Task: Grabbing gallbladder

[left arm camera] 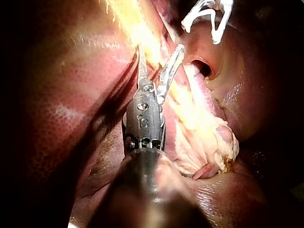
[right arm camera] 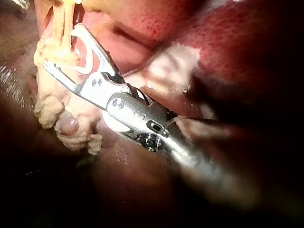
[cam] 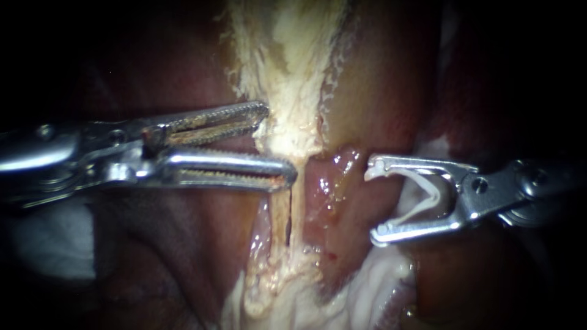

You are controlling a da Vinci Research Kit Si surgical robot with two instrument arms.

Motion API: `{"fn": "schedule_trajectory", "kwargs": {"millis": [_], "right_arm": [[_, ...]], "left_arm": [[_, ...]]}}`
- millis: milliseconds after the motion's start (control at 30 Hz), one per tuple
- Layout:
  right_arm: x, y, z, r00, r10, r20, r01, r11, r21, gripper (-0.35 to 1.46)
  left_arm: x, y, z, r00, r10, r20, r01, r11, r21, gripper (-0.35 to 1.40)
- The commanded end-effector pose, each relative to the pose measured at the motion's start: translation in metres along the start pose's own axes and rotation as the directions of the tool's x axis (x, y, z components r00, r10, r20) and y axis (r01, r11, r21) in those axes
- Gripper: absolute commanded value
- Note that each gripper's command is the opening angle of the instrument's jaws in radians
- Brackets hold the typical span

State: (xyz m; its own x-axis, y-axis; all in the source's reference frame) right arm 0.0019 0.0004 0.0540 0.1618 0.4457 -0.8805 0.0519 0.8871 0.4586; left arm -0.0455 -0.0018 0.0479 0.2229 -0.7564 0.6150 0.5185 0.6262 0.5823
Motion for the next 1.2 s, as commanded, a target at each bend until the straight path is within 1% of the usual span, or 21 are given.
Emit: {"fn": "schedule_trajectory", "kwargs": {"millis": [33,167,267,300,367,400,433,467,533,633,767,1200], "right_arm": [[0.0,0.0,0.0,1.0,0.0,0.0,0.0,1.0,0.0,0.6],[0.0,0.0,0.0,1.0,0.0,0.0,0.0,1.0,0.0,0.6],[0.0,0.0,0.0,1.0,0.0,0.0,0.0,1.0,0.0,0.6],[0.0,0.0,0.0,1.0,0.0,0.0,0.0,1.0,0.0,0.6],[0.0,0.0,0.0,1.0,0.0,0.0,0.0,1.0,0.0,0.6],[0.0,0.0,0.0,1.0,0.0,0.0,0.0,1.0,0.0,0.6],[0.0,0.0,0.0,1.0,0.0,0.0,0.0,1.0,0.0,0.6],[0.0,0.0,0.0,1.0,0.0,0.0,0.0,1.0,0.0,0.6],[0.0,0.0,0.0,1.0,0.0,0.0,0.0,1.0,0.0,0.6],[0.0,0.0,0.0,1.0,0.0,0.0,0.0,1.0,0.0,0.6],[0.0,0.0,0.0,1.0,0.0,0.0,0.0,1.0,0.0,0.6],[0.0,0.0,0.0,1.0,0.001,0.0,-0.001,1.0,-0.001,0.6]], "left_arm": [[0.0001,0.0002,0.0001,0.9999,-0.009,-0.008,0.009,1.0,-0.01,0.31],[0.0004,0.0011,0.0003,0.9993,-0.03,-0.021,0.029,0.999,-0.032,0.22],[0.0005,0.0019,0.0004,0.9985,-0.052,-0.017,0.051,0.998,-0.044,0.11],[0.0006,0.0022,0.0005,0.998,-0.059,-0.019,0.058,0.997,-0.048,0.02],[0.0005,0.0026,0.0005,0.997,-0.074,-0.022,0.073,0.996,-0.06,-0.35],[0.0005,0.0027,0.0006,0.9959,-0.087,-0.026,0.085,0.994,-0.064,-0.35],[0.0004,0.0028,0.0005,0.993,-0.111,-0.041,0.108,0.992,-0.073,-0.35],[0.0005,0.0029,0.0005,0.9911,-0.123,-0.052,0.118,0.99,-0.082,-0.35],[0.0006,0.003,0.0003,0.9856,-0.146,-0.085,0.138,0.986,-0.099,-0.35],[0.0007,0.0033,-0.0001,0.9831,-0.153,-0.1,0.142,0.984,-0.109,-0.35],[0.0009,0.0034,-0.0002,0.9816,-0.155,-0.112,0.142,0.983,-0.12,-0.35],[0.0011,0.0033,-0.0002,0.9801,-0.164,-0.112,0.149,0.98,-0.134,-0.35]]}}
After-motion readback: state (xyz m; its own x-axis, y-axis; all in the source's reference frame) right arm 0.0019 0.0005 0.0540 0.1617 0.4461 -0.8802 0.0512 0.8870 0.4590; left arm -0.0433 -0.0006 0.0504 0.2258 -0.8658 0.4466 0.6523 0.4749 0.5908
